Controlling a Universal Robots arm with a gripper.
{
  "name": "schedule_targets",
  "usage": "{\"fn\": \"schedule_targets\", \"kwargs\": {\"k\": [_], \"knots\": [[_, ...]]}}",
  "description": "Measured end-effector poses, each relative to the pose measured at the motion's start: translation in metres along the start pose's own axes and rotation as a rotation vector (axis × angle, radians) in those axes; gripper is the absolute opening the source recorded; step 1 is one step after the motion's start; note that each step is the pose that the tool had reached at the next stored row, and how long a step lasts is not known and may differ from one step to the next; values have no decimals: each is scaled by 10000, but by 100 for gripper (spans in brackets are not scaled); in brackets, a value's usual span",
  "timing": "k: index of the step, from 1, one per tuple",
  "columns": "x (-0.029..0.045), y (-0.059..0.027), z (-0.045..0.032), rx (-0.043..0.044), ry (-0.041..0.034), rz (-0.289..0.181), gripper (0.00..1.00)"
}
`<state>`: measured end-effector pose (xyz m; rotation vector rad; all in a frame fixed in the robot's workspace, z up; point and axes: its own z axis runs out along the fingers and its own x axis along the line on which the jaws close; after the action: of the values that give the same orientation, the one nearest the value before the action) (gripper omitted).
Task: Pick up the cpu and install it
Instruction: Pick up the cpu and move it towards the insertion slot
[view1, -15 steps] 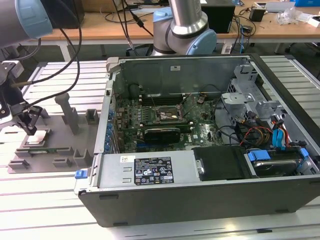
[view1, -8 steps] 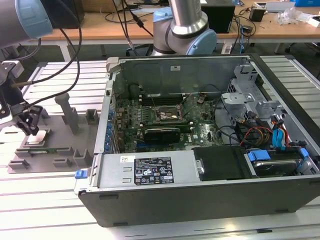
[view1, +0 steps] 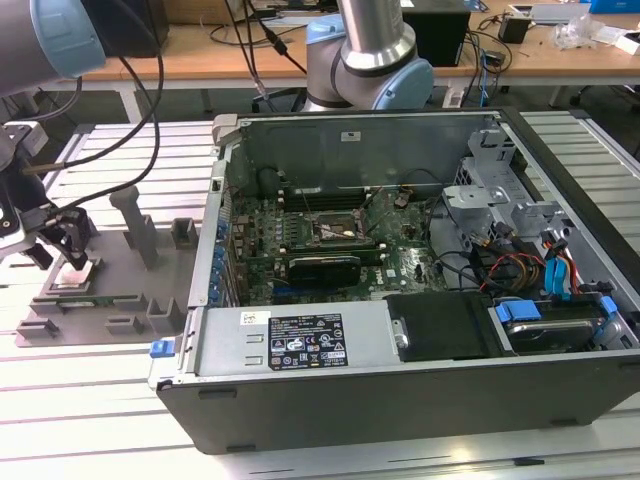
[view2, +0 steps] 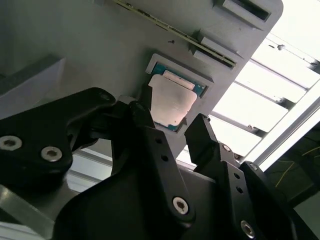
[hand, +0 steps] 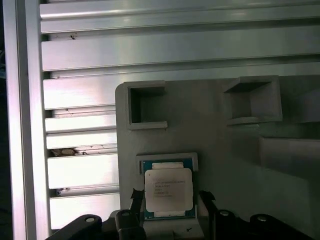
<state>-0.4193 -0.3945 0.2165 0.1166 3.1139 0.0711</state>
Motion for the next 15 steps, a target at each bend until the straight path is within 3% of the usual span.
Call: {"fn": "schedule_targets", "kwargs": {"k": [5,15], "knots": [[2,-4,77,4,9,-1,55],[3,-3,109,16,10,-1,55]]}}
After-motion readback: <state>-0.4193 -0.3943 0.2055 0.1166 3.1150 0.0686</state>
